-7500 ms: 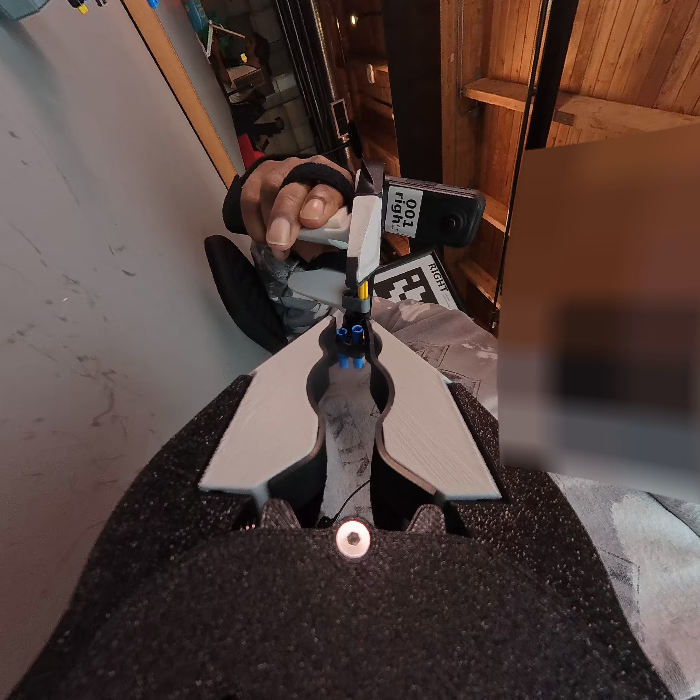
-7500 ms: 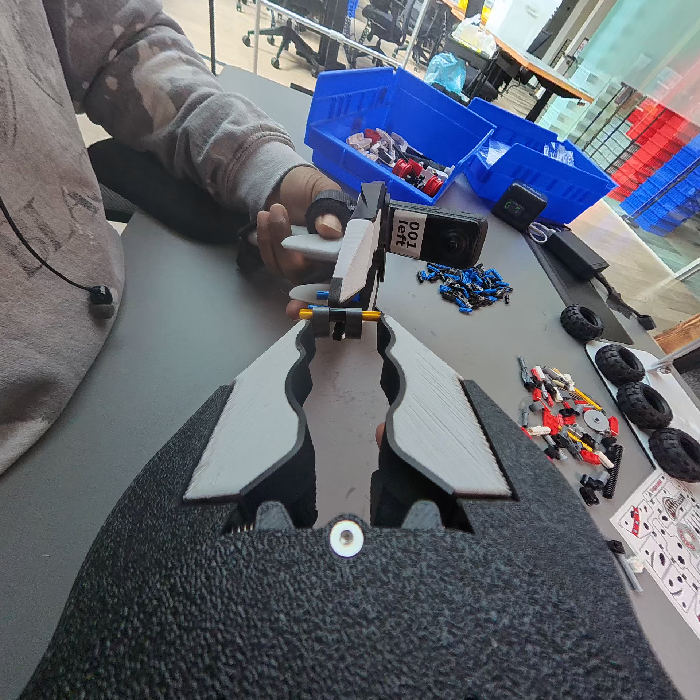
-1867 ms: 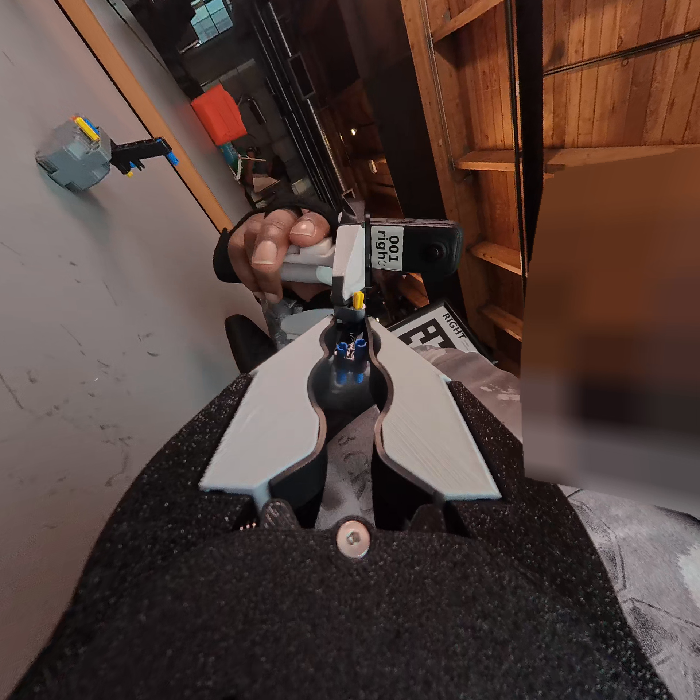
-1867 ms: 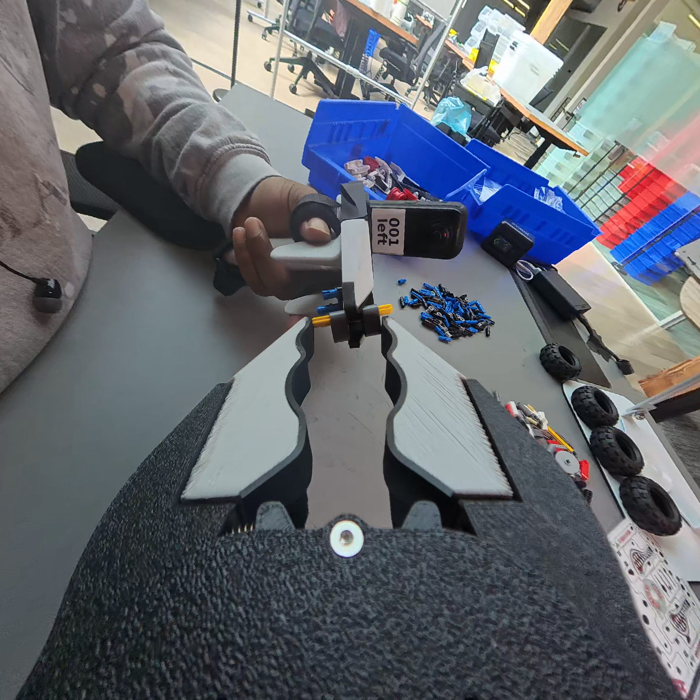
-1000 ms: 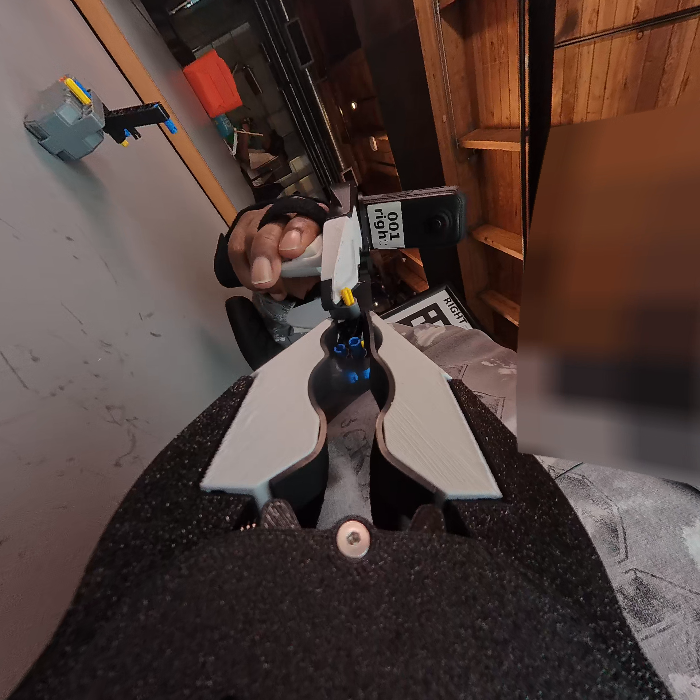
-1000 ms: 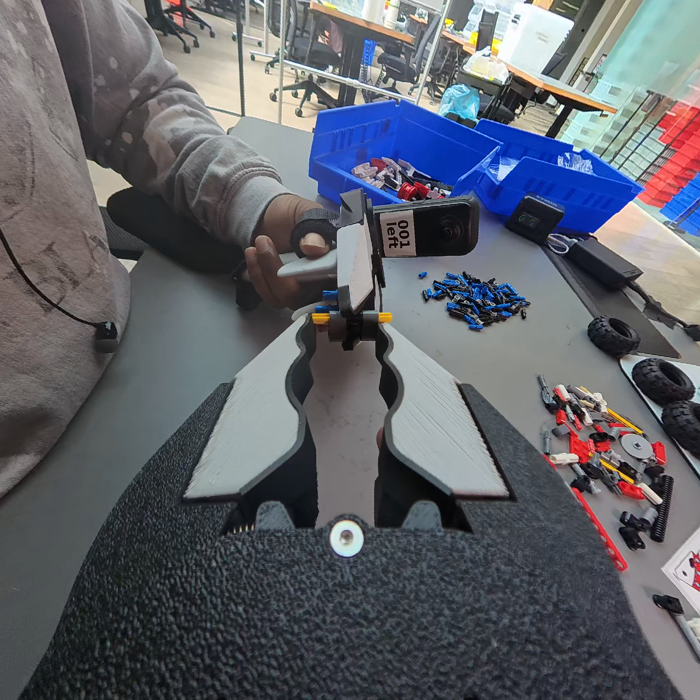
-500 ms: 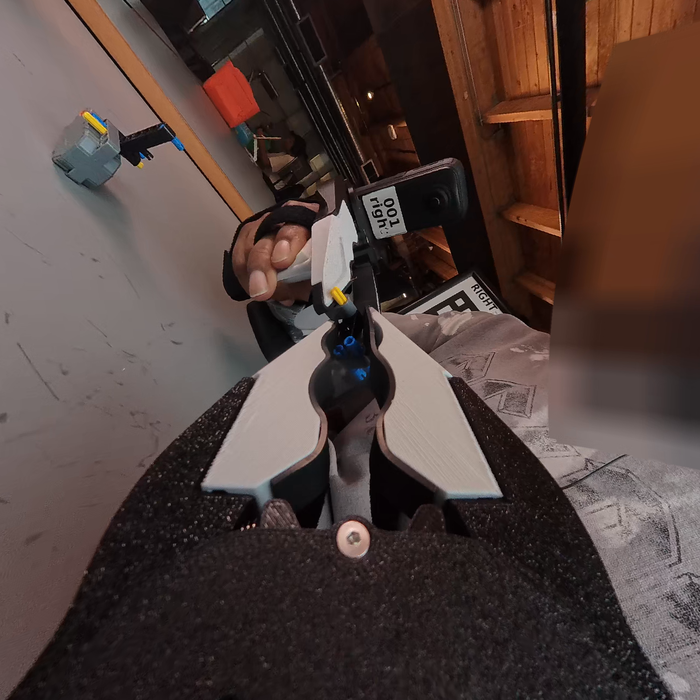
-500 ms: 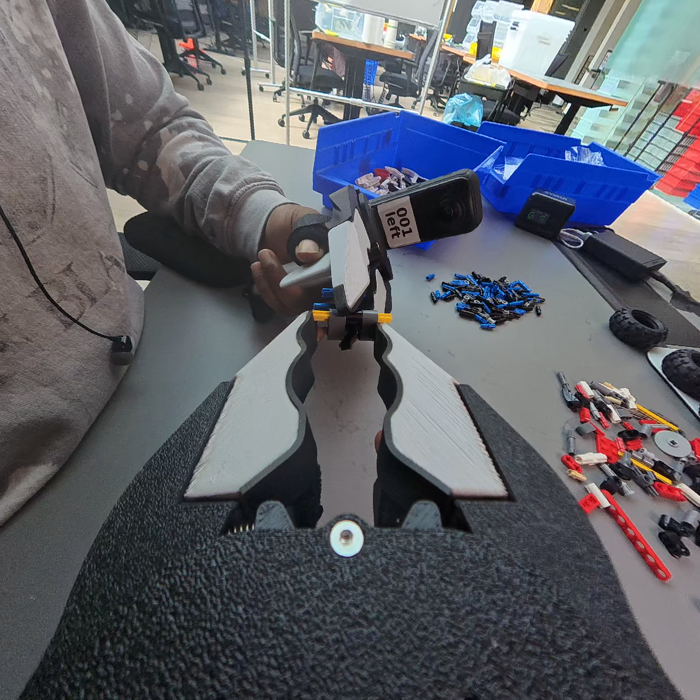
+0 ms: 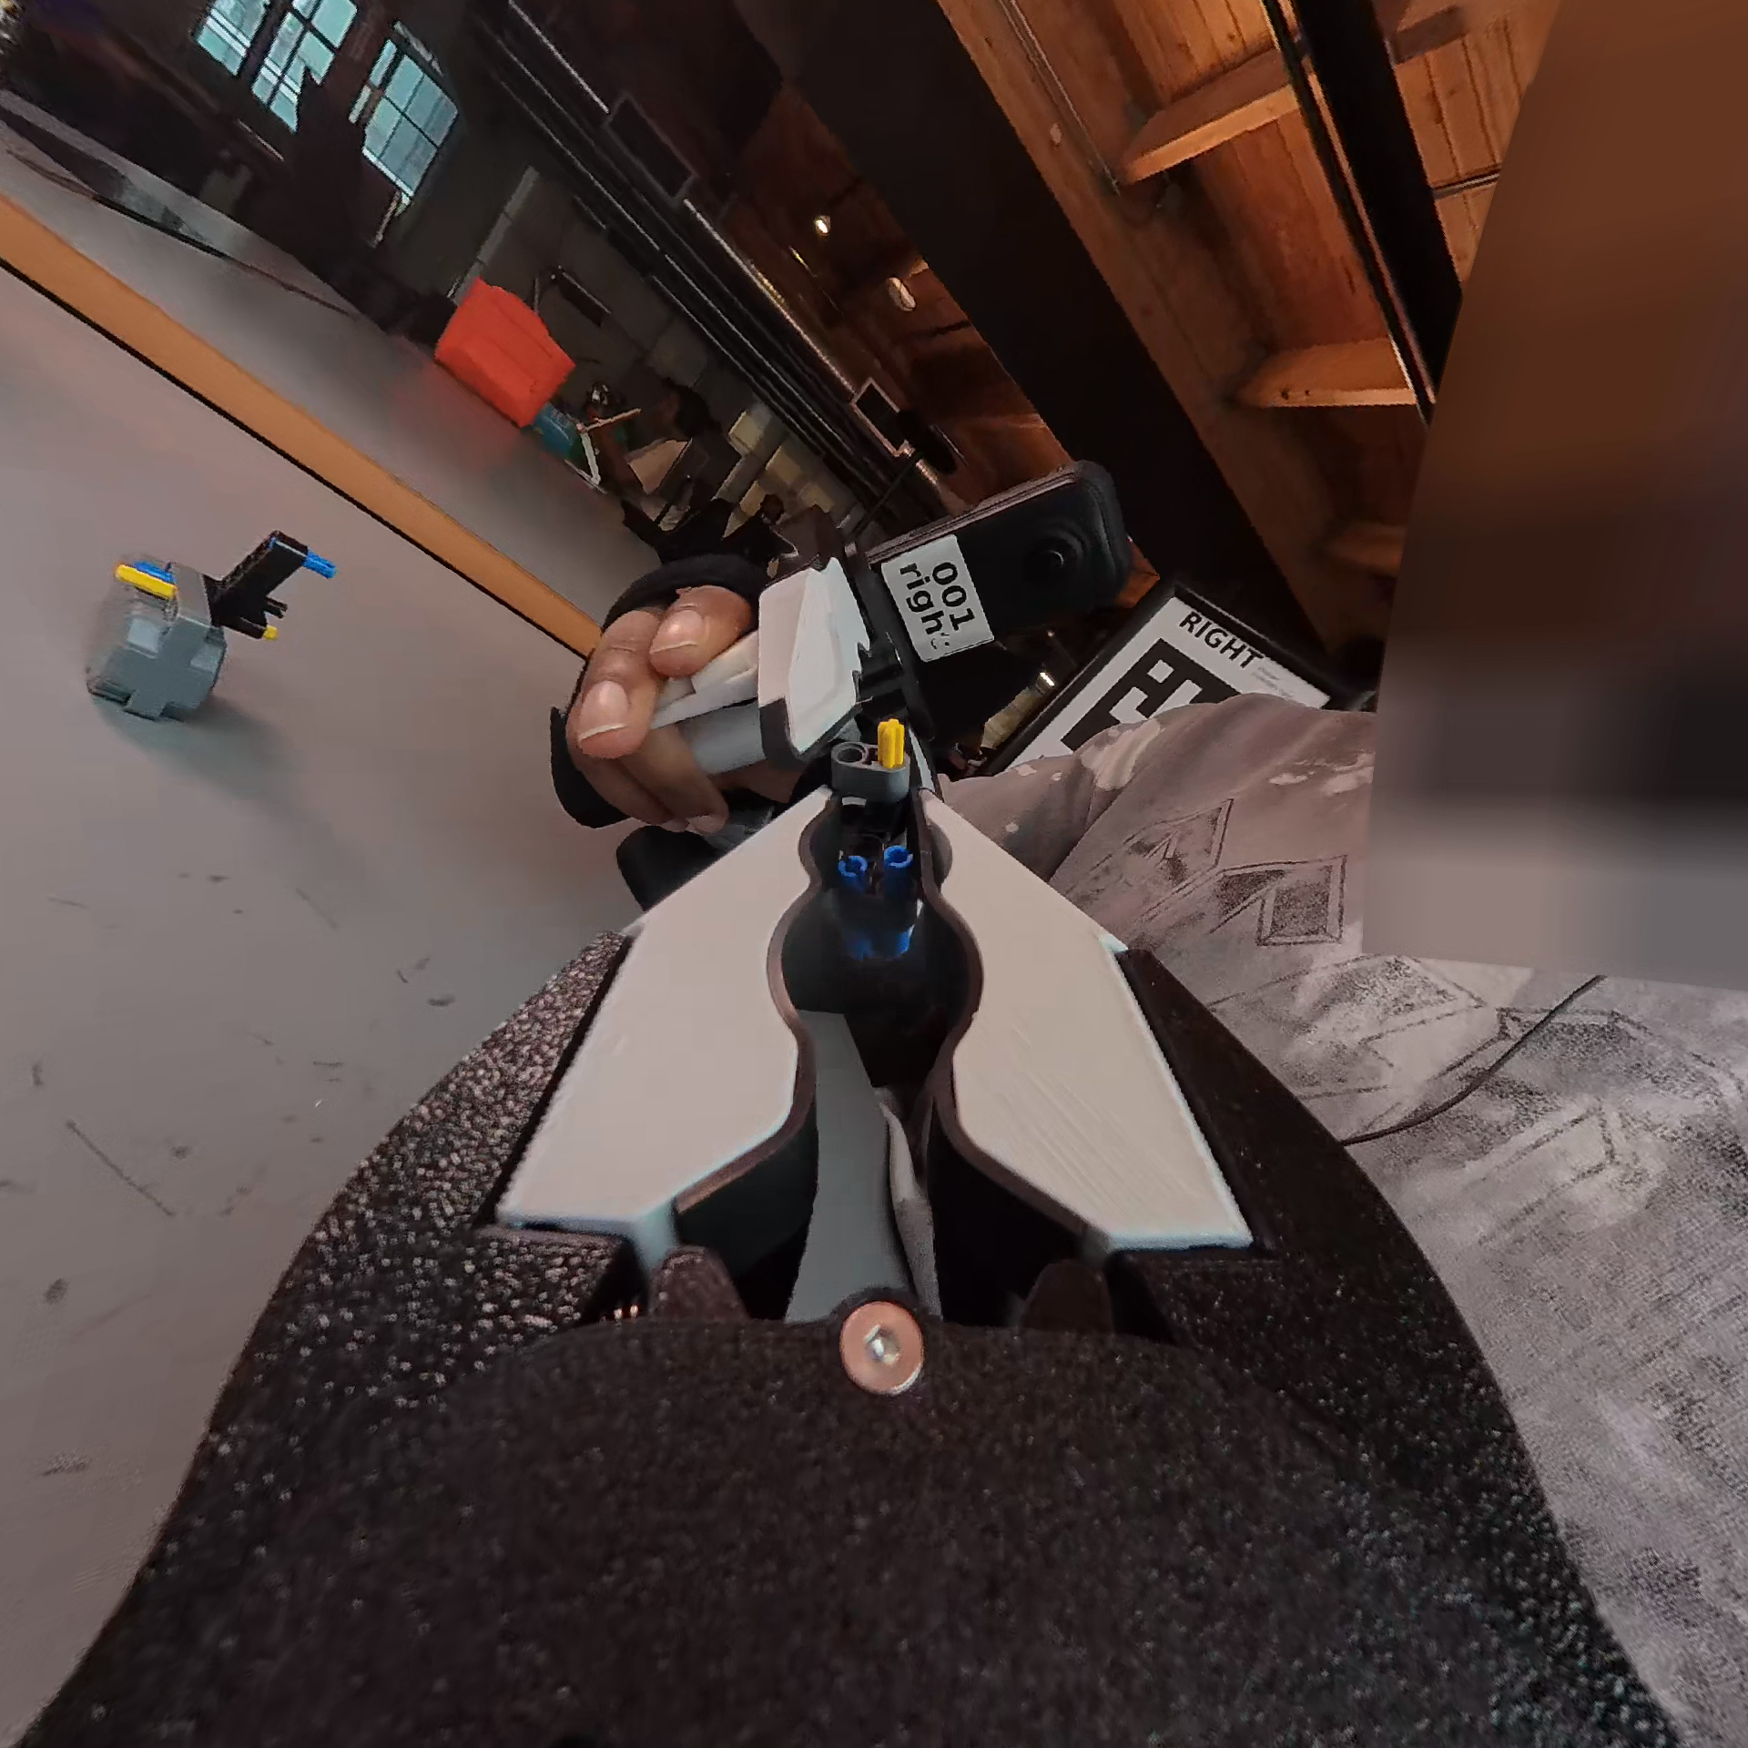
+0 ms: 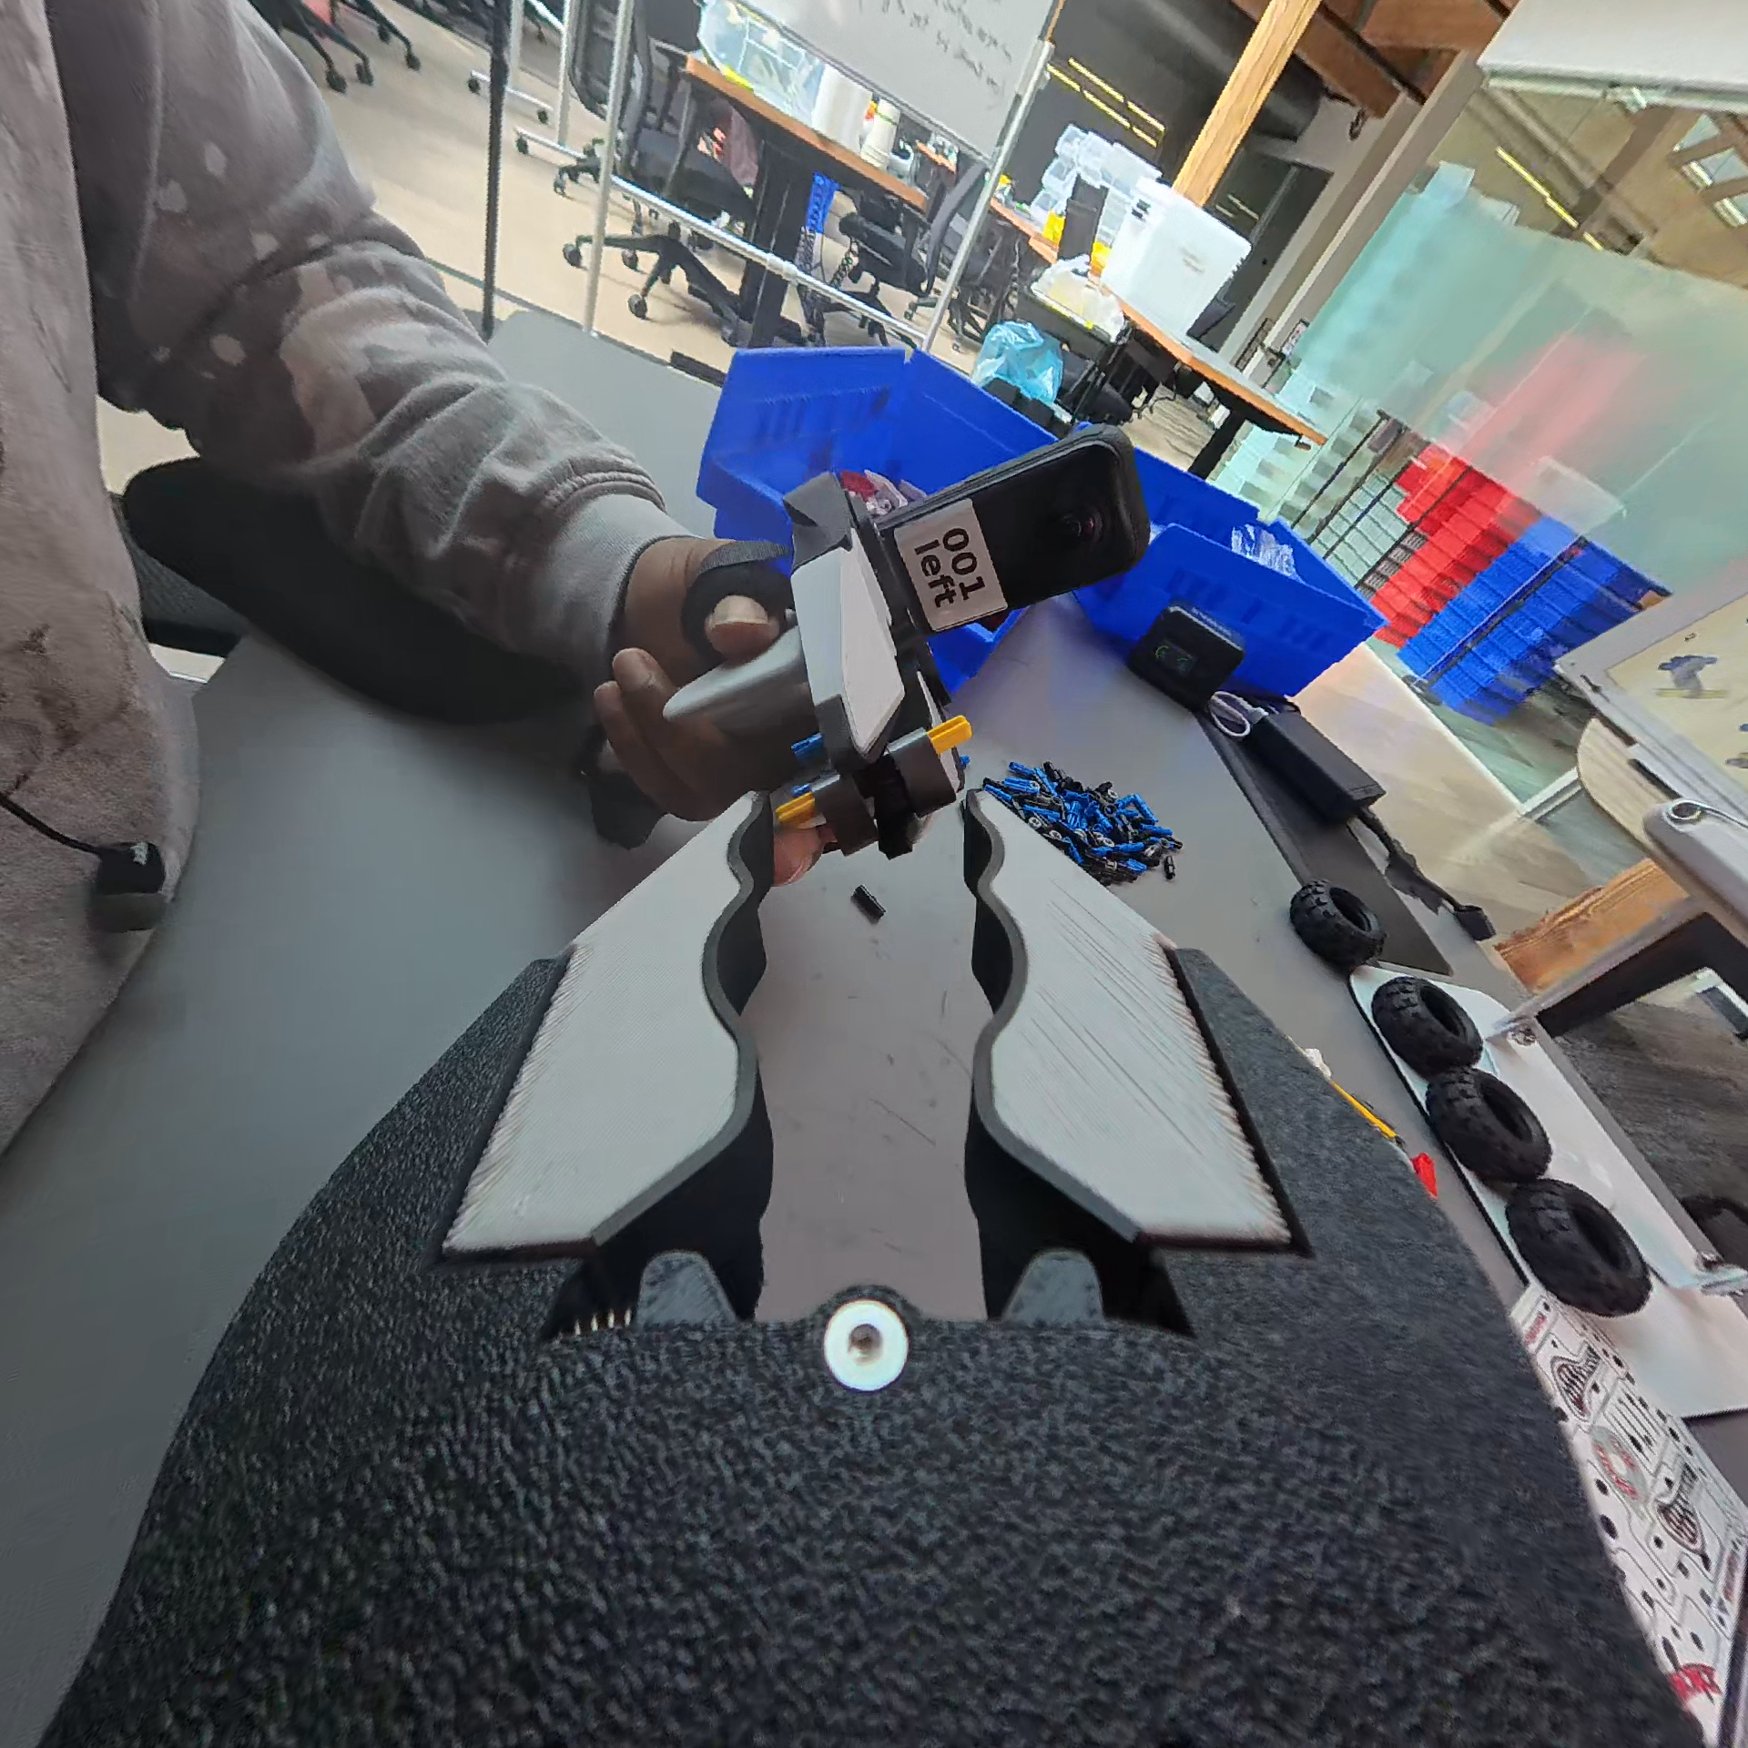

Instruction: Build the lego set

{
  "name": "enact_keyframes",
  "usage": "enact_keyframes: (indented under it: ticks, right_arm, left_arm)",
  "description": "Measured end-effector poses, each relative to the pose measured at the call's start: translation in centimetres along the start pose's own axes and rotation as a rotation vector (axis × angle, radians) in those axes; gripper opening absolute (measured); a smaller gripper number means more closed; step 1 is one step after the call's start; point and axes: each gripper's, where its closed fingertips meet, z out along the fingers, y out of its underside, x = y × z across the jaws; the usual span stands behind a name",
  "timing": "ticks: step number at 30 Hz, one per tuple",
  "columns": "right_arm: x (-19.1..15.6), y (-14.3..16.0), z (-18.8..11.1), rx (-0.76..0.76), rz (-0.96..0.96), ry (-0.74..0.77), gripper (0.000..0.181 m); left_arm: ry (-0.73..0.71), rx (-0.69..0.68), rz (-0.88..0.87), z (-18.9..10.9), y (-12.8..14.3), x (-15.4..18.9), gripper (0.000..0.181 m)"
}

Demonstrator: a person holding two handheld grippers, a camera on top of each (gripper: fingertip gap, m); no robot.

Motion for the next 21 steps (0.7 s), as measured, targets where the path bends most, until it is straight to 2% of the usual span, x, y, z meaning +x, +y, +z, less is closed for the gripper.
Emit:
enact_keyframes:
  ticks: [3, 4, 8, 10, 11, 12, 14, 18, 20, 21]
  right_arm:
    - [0.1, -0.6, -0.1, 0.004, 0.003, 0.023, 0.038]
    - [0.2, -0.6, -0.3, 0.002, -0.004, 0.024, 0.030]
    - [0.4, -1.0, -0.8, 0.029, -0.036, 0.037, 0.026]
    - [0.8, -1.1, -1.0, 0.054, 0.001, 0.053, 0.020]
    - [1.4, -1.2, -1.3, 0.077, 0.030, 0.078, 0.009]
    - [2.0, -1.3, -1.5, 0.102, 0.068, 0.097, 0.007]
    - [2.8, -0.9, -1.6, 0.103, 0.170, 0.116, 0.007]
    - [2.9, 0.7, -0.6, 0.036, 0.286, 0.137, 0.007]
    - [3.7, 2.4, -0.3, -0.046, 0.378, 0.185, 0.007]
    - [4.5, 3.3, -0.5, -0.072, 0.458, 0.231, 0.007]
  left_arm:
    - [-0.014, 0.019, 0.089, 0.1, -0.2, 0.4, 0.013]
    - [-0.023, 0.029, 0.126, 0.0, -0.5, 0.5, 0.016]
    - [0.007, 0.001, 0.176, -0.1, -0.5, 1.6, 0.038]
    - [-0.020, -0.003, 0.192, -0.4, -0.7, 1.4, 0.038]
    - [-0.047, -0.005, 0.203, -0.7, -0.8, 1.1, 0.037]
    - [-0.077, -0.005, 0.209, -0.9, -1.0, 0.7, 0.030]
    - [-0.151, -0.018, 0.195, -1.1, -1.1, -0.5, 0.000]
    - [-0.260, -0.043, 0.144, -1.4, -0.7, -2.4, 0.000]
    - [-0.324, -0.012, 0.185, -2.2, -1.6, -3.0, 0.009]
    - [-0.388, -0.017, 0.248, -2.7, -2.0, -3.5, 0.023]
